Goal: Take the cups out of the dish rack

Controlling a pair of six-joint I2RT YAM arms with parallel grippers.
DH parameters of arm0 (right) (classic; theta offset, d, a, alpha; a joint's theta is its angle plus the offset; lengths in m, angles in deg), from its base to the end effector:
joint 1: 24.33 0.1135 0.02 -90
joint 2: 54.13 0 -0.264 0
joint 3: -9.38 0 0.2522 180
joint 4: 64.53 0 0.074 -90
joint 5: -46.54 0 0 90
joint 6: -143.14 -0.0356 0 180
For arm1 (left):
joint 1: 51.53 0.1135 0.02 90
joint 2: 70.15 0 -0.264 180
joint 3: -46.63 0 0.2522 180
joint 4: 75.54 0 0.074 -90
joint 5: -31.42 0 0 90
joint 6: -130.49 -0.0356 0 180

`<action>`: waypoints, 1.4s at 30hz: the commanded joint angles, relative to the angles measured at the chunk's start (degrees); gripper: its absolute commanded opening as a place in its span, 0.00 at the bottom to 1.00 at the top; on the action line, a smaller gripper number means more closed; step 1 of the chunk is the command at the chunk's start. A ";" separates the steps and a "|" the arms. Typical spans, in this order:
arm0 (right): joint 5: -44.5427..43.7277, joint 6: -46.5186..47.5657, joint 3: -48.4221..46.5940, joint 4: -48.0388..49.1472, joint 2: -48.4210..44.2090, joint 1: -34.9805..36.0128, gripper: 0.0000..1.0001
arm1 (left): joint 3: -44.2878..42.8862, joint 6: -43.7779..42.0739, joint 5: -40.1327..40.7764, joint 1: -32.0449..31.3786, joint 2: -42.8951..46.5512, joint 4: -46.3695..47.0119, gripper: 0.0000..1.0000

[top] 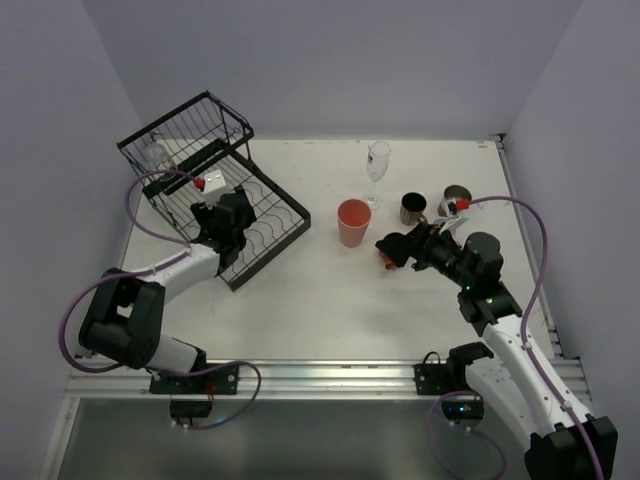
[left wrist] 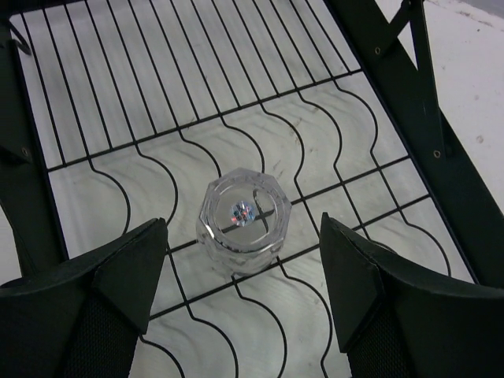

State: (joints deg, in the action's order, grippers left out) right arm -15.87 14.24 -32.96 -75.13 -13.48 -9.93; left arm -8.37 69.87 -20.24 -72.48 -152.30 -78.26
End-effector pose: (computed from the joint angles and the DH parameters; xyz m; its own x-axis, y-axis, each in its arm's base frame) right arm 0.1664 0.0598 0.2766 -0.5335 0.4376 -0.7238 -0.4222 0.6037 0.6762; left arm 0.2850 -0.0855 0.2092 -0.2964 -0.2985 -0.9072 -0.4216 0.8932 -0.1562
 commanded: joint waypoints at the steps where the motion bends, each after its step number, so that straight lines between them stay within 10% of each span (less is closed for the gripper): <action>1: 2.90 -0.30 -1.13 3.08 0.40 0.55 0.86 | -0.16 -4.50 2.35 1.00 -2.92 8.80 0.84; 30: 4.49 -1.54 -3.94 0.98 -3.99 1.78 0.85 | -7.72 -7.15 -5.83 5.48 -13.04 8.02 0.43; 42: 2.13 -3.64 -5.61 2.99 -0.57 8.10 0.85 | -2.72 -1.62 -16.01 2.59 8.39 3.37 0.29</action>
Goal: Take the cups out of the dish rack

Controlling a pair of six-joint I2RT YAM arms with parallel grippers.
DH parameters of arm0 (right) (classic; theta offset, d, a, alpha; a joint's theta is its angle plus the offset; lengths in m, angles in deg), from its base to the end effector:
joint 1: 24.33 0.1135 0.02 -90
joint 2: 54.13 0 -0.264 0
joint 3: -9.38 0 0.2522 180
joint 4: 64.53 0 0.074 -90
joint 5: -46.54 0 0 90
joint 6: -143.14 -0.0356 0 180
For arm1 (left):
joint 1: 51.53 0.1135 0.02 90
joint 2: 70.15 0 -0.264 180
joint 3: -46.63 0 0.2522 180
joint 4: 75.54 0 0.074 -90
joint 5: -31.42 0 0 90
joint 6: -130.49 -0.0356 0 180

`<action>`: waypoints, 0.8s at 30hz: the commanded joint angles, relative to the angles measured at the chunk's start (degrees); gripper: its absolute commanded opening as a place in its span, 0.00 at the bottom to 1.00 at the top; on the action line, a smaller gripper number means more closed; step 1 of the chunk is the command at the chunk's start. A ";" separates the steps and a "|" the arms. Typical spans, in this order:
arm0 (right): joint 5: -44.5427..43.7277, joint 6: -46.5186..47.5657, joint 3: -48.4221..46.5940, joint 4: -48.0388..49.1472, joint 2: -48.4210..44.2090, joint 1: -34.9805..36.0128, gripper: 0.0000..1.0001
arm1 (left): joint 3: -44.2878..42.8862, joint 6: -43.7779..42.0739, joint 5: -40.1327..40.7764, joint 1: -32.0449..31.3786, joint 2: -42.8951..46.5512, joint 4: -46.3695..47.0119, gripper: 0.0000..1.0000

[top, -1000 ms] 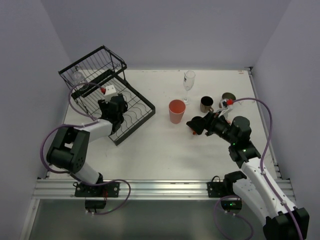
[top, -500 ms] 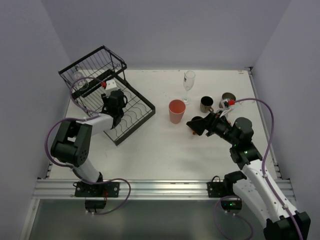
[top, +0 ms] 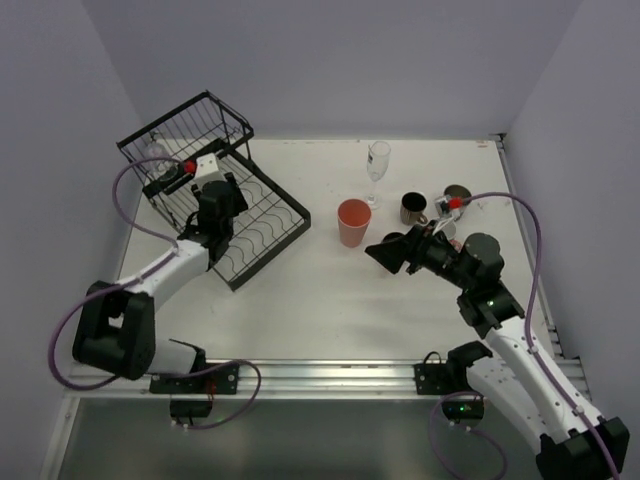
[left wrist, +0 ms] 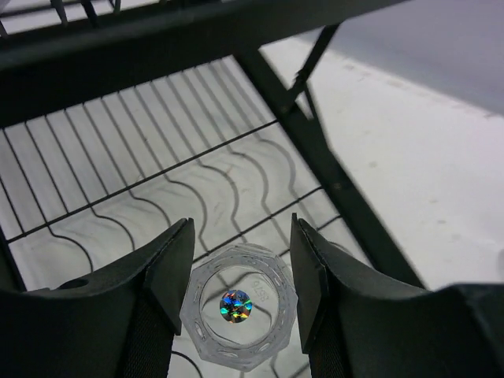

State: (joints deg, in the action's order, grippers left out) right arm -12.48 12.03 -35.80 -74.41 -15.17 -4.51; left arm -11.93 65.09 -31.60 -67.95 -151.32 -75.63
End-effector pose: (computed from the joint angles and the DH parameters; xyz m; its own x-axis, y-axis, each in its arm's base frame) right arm 0.1535 0.0748 0.3002 -0.5541 0.3995 -0.7303 -0.5437 0.4907 0.6809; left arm 0.3018 -0.0721 0.2366 -0.2743 -0.3059 -0.9117 -0.2901 0.9302 -0.2248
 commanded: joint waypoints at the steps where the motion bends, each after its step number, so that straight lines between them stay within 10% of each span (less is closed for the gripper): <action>1: -2.15 -2.31 -2.68 3.49 1.38 5.04 0.85 | 2.24 3.61 -5.53 -2.55 11.25 0.74 0.29; 10: -11.81 -11.28 0.22 21.67 6.73 19.18 0.85 | 11.30 18.36 -28.02 -3.61 32.89 2.94 0.29; 24: -13.59 -11.90 -7.95 33.12 23.53 27.38 0.81 | 19.92 41.76 -48.60 -4.67 39.41 22.10 0.28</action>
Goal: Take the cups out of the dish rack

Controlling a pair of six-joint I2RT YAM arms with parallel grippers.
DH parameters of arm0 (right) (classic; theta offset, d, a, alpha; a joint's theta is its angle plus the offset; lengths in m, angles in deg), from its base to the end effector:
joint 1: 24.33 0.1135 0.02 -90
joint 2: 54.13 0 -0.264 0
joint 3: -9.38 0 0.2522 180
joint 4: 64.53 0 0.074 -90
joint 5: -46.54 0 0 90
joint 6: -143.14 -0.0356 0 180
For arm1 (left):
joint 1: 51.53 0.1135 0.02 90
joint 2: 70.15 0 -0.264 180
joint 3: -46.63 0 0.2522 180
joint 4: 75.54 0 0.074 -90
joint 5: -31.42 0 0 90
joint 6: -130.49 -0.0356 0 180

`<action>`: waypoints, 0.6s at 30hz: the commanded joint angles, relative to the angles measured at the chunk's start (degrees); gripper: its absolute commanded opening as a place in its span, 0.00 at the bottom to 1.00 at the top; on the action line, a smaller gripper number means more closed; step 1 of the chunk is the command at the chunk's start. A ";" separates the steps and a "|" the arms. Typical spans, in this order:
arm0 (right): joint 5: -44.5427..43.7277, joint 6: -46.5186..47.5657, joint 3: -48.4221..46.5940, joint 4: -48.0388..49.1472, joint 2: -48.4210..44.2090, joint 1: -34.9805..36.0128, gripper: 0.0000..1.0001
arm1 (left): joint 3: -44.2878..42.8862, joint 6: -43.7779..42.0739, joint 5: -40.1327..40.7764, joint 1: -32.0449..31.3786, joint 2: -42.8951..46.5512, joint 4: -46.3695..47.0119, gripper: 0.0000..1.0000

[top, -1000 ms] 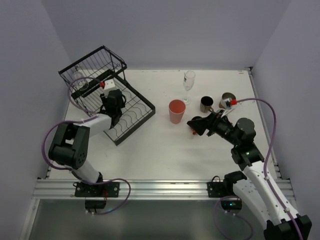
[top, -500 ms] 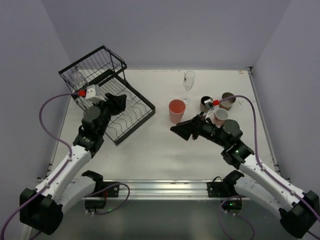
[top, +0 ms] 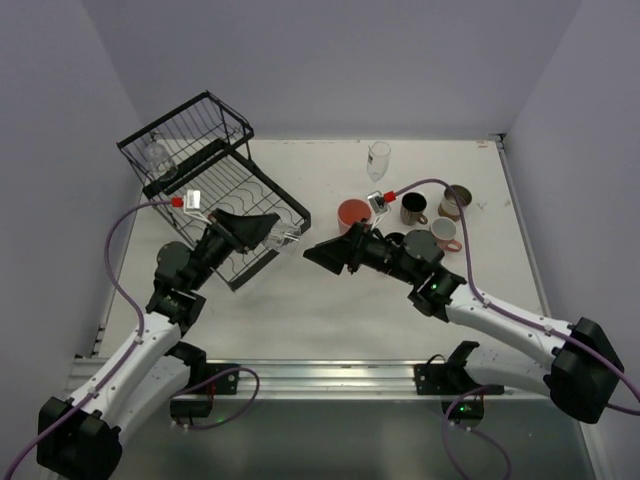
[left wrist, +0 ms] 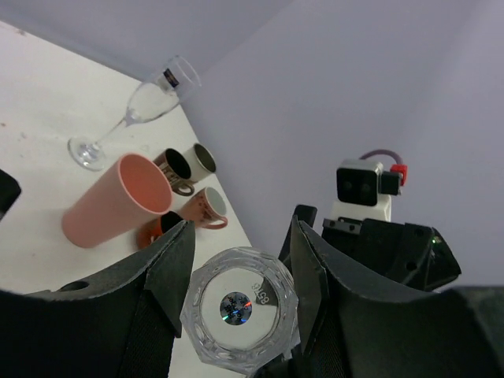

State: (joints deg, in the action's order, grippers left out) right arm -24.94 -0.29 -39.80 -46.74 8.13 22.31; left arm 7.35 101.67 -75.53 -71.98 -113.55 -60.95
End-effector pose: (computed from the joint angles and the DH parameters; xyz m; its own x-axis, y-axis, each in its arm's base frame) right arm 0.1635 0.1896 0.2989 -0.6946 0.3736 -0.6147 -0.5855 0.2028 0.7849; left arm 0.1706 -0.0747 0.2964 -0.4461 -0.7281 -0.5204 0.4398 0.3281 -0.8360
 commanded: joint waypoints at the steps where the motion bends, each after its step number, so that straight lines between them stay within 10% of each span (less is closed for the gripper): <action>1: -0.69 0.61 -5.00 5.45 1.19 0.65 0.80 | 0.82 4.99 -4.58 -0.73 1.74 7.41 0.28; 10: 2.38 -1.15 -8.96 6.50 7.08 1.00 0.65 | 2.93 6.40 -6.43 -2.14 -0.37 12.24 0.28; 14: 3.63 -2.29 -9.93 8.53 8.49 1.09 0.24 | 3.55 6.49 -6.08 -2.76 -1.25 13.39 0.29; 18: 3.18 -2.38 -9.76 8.18 8.67 1.18 0.04 | 3.81 5.96 -5.64 -3.02 -1.52 13.39 0.48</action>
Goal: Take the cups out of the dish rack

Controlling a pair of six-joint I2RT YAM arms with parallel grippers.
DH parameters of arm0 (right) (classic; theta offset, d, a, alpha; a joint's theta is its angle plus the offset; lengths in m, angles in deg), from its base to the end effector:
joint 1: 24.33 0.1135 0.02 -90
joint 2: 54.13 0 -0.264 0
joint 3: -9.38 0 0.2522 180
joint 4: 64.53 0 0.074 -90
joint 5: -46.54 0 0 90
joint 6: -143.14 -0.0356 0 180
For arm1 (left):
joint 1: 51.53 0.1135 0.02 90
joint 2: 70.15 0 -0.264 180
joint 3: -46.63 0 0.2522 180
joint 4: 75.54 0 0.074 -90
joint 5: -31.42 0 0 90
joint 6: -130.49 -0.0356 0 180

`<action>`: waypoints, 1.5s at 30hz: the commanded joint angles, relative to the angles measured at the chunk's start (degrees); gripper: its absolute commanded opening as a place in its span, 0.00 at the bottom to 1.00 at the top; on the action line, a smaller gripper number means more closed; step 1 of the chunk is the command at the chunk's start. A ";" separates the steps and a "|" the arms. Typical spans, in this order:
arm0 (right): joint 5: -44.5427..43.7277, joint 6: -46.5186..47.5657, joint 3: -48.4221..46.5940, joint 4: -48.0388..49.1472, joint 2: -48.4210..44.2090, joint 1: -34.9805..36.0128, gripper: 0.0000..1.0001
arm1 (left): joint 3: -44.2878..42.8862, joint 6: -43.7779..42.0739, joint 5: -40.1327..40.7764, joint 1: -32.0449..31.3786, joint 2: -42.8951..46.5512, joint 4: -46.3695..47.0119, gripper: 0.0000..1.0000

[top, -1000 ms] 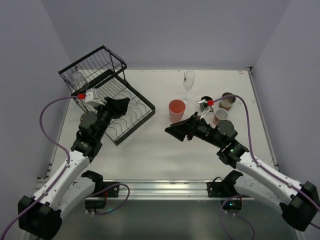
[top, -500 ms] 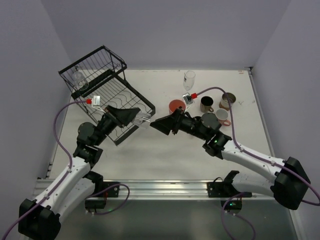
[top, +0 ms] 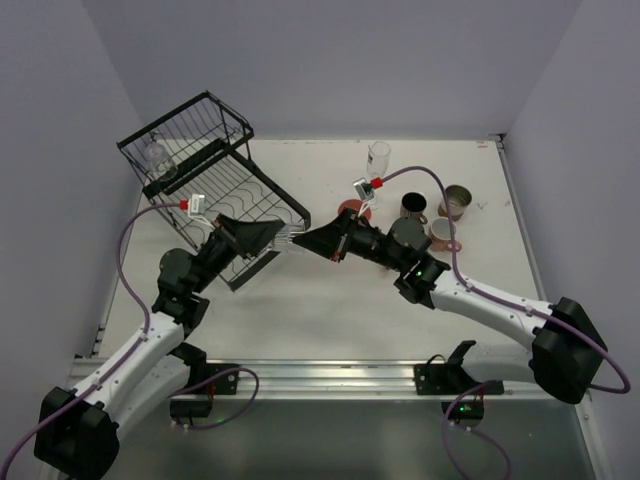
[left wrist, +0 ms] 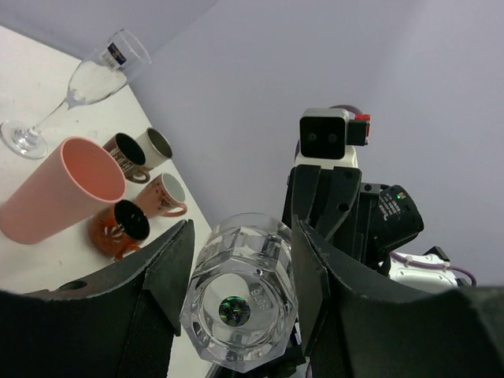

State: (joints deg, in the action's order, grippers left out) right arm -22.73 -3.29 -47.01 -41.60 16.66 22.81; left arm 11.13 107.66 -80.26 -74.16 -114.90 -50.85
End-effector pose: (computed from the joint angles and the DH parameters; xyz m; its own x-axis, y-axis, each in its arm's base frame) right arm 0.1836 0.2164 0.3160 -0.7138 0.3764 -0.5906 -0.5948 0.1193 0.7950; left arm 0.1654 -0.0832 0.2873 -0.5371 -0.7040 -0.4646 0.4927 0.1852 -0.8502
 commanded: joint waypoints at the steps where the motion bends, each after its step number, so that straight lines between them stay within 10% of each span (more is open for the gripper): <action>1: 0.98 0.61 -2.28 3.21 0.14 0.68 0.01 | 0.20 -0.12 -0.74 -0.92 -0.07 3.38 0.56; 5: 0.01 3.05 -2.19 -2.72 -1.43 0.77 0.00 | -2.16 -3.09 -0.21 -0.83 0.45 -1.18 1.00; 17: -13.95 35.57 -16.25 -64.95 -1.89 0.68 0.00 | -25.54 -35.87 21.58 -0.83 6.07 -50.04 1.00; 45: -30.57 36.12 -23.98 -73.69 21.32 1.29 0.01 | -40.56 -50.21 44.18 -0.83 0.11 -62.01 1.00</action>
State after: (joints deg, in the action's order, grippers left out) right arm -50.49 33.06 -67.54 -114.71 37.05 23.68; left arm -25.37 60.12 -38.90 -74.86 -113.57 -112.51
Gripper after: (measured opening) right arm 0.037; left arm 0.997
